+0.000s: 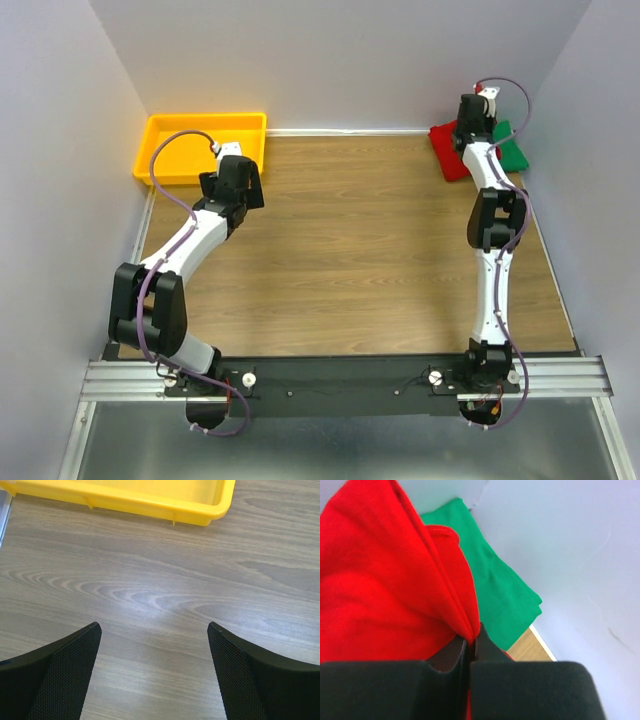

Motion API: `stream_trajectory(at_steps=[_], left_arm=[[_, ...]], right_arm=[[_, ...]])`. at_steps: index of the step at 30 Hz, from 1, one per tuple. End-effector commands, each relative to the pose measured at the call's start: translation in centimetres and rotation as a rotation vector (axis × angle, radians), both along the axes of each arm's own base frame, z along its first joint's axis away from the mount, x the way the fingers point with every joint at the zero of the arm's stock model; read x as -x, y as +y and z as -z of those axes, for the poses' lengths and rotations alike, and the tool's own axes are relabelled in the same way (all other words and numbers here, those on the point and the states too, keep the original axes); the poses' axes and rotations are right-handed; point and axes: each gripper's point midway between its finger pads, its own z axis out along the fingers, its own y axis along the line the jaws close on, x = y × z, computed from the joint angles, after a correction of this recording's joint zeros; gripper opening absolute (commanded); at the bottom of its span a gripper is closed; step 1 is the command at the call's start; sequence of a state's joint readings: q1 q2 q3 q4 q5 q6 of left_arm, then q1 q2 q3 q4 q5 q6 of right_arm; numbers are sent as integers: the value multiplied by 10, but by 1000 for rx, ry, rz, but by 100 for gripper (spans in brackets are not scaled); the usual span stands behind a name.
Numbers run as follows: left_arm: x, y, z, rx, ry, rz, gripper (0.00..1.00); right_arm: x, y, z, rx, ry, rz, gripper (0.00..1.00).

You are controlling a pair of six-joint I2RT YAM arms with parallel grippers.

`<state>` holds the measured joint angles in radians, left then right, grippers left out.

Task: Fold and stack the t-shirts
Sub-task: Neatly place the folded tshirt to the corner

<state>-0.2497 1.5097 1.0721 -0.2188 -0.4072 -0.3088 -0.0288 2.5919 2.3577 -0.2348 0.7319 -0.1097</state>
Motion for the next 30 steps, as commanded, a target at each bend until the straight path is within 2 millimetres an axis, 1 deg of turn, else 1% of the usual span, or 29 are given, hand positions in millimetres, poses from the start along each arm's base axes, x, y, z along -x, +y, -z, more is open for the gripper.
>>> stream_trajectory(at_steps=[1, 5, 8, 10, 12, 19, 21, 22, 25, 27, 30], left_arm=[[-7, -1, -4, 20, -11, -6, 94], [-7, -1, -1, 18, -1, -5, 94], [-7, -2, 0, 18, 2, -1, 94], [-7, -1, -1, 15, 0, -4, 94], [-7, -1, 0, 14, 4, -4, 93], [-7, -2, -1, 17, 2, 0, 93], [-7, -2, -1, 17, 2, 0, 93], [-7, -1, -1, 16, 2, -2, 93], [-7, -1, -2, 17, -1, -1, 93], [-6, -2, -2, 18, 0, 3, 93], [-7, -3, -3, 19, -4, 7, 93]], right_arm=[[-10, -27, -1, 14, -91, 62, 8], [-12, -38, 16, 0, -99, 75, 8], [-10, -47, 22, -20, -126, 107, 8], [-7, -59, 26, -40, -150, 139, 8], [-6, -66, 29, -47, -164, 154, 8], [-9, -73, 28, -32, -178, 154, 11], [-8, -75, 25, -31, -189, 164, 11], [-5, -78, 25, -26, -188, 180, 11], [-2, -85, 18, -29, -215, 203, 11], [-2, -89, 15, -29, -225, 206, 15], [-1, -91, 14, -26, -229, 213, 30]])
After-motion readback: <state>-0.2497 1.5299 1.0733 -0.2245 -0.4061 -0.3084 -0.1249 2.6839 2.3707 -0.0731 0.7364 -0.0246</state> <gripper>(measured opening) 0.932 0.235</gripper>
